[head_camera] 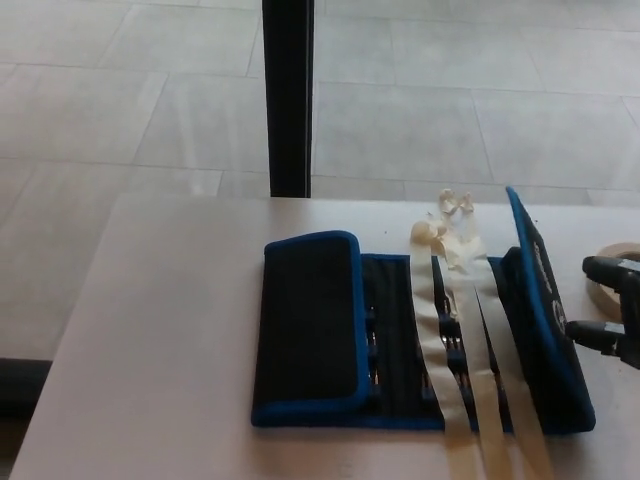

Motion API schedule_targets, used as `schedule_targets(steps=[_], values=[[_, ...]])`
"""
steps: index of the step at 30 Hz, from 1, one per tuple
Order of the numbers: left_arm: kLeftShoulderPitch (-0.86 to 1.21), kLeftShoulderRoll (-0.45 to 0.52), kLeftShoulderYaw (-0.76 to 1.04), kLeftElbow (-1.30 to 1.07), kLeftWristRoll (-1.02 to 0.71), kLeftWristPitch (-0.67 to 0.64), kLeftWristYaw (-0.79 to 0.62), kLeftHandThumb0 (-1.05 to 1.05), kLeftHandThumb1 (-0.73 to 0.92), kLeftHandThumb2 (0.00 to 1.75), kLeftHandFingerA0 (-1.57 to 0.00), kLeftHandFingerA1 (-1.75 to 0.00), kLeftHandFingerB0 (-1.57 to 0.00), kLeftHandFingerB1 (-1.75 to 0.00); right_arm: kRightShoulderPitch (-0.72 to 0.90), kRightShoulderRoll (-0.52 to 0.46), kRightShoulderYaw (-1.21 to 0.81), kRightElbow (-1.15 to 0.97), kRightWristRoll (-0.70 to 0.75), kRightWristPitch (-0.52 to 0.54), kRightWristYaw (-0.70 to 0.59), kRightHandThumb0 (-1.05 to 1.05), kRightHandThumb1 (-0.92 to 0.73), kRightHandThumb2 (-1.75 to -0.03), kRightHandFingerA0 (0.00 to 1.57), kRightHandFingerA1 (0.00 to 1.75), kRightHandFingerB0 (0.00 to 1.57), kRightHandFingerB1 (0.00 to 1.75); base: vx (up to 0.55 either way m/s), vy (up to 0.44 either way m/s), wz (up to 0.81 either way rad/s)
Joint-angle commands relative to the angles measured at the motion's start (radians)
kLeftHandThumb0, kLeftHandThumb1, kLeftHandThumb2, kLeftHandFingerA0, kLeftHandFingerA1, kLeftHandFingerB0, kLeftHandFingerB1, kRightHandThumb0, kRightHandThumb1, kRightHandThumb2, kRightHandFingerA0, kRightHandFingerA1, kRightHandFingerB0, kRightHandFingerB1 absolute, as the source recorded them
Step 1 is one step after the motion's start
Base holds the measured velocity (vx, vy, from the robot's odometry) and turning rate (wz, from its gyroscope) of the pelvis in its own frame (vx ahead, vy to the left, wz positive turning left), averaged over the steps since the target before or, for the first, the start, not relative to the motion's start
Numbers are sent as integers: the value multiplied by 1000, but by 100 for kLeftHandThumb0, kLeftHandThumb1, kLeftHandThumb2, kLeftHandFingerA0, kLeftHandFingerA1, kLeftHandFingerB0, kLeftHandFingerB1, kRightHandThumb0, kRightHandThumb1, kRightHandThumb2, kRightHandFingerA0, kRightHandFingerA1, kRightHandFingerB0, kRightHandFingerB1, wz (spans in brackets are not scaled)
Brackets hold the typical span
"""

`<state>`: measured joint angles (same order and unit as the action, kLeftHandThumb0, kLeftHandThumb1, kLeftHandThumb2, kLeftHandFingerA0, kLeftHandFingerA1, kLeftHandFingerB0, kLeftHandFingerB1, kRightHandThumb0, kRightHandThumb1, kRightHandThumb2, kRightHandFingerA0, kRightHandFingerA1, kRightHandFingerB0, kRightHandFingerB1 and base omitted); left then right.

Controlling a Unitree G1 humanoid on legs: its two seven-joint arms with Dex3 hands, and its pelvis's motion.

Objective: The robot uses its right hand to lift an edge of the toolkit kept in middle of the desk and make one fold in it

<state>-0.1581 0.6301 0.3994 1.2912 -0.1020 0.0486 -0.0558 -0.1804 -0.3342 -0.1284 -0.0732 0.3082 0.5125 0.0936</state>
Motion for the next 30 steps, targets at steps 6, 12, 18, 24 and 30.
schedule_targets(steps=[6,12,18,24,30], values=[[-10,29,-12,-2,1,6,-4,-76,90,67,-45,-65,-33,-48,5,-39,141,137,-210,-165,12,-51,-79,-64,62,52,46,41,0,0,0],[-20,34,-27,-4,9,4,-8,-75,91,67,-42,-64,-33,-49,-40,-47,269,206,-315,-236,17,-55,-77,-63,62,56,46,43,0,0,0],[-27,44,-30,-7,9,8,-9,-73,70,107,-42,-68,-32,-59,-70,-4,367,301,-393,-392,-12,-52,-75,-62,63,68,50,46,0,0,0],[-36,46,-30,-2,3,11,-18,-75,90,67,-36,-62,-29,-47,-65,-3,446,265,-463,-396,-23,-59,-77,-63,54,64,44,43,0,0,0],[-32,48,-32,-5,1,8,-16,-76,91,67,-41,-67,-33,-51,-44,-26,415,206,-436,-424,14,-57,-77,-62,59,74,46,46,0,0,0]])
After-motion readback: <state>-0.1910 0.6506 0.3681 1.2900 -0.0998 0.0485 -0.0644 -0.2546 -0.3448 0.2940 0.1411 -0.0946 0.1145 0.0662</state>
